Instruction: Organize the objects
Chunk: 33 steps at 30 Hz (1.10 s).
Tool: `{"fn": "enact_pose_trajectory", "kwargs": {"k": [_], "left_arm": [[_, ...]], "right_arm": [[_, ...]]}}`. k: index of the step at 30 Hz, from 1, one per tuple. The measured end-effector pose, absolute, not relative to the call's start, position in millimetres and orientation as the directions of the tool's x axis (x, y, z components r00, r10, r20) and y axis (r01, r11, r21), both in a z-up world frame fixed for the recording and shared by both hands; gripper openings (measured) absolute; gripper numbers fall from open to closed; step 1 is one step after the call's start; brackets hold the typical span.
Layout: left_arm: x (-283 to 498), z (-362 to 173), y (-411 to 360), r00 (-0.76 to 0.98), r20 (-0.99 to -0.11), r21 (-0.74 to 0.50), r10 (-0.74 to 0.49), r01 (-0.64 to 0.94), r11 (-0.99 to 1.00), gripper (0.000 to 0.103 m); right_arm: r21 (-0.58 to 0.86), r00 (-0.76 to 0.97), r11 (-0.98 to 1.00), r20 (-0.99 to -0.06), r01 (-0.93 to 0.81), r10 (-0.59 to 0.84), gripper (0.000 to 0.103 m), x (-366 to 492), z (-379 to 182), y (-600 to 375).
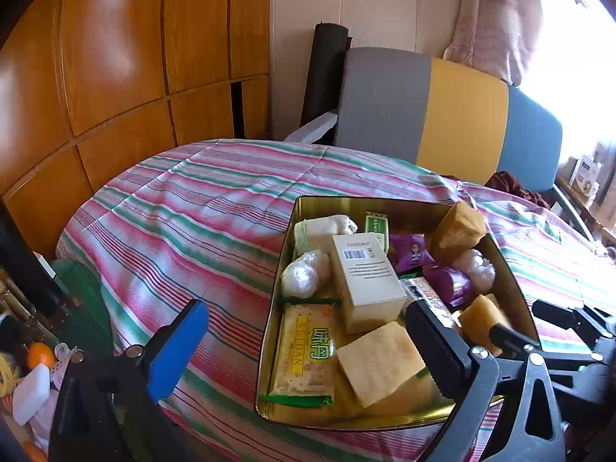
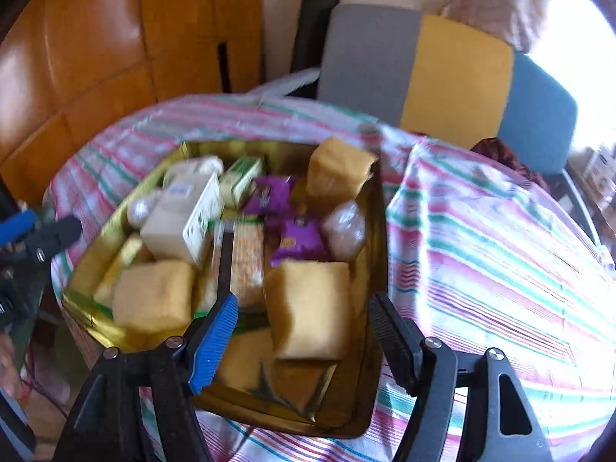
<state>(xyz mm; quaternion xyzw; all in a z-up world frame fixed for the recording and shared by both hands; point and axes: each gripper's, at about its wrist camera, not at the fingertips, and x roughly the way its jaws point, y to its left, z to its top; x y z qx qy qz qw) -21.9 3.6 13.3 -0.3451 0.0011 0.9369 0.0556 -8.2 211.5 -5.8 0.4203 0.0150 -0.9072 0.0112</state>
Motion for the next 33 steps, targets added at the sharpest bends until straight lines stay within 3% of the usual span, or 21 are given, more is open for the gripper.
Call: {"fn": "enact_pose_trajectory", "kwargs": {"k": [7,33], "left_arm": [[-10.8,19.3,11.5,-0.767,-0.635,-0.020,0.089,-0.100,-0.995,0.103],[10.4,21.1,18.2,-0.776,-0.625,-0.006,0.080,-0.098,-0.995,0.103]], "right_arm": [[-0.015,-0.719,-0.998,-0.692,-0.066,0.058,0.072,12.6,17.5,212.6],[-0.027,-0.732,-0.995,-0.676,-0.096,0.089,0.072,21.4,24.7,205.2]]}}
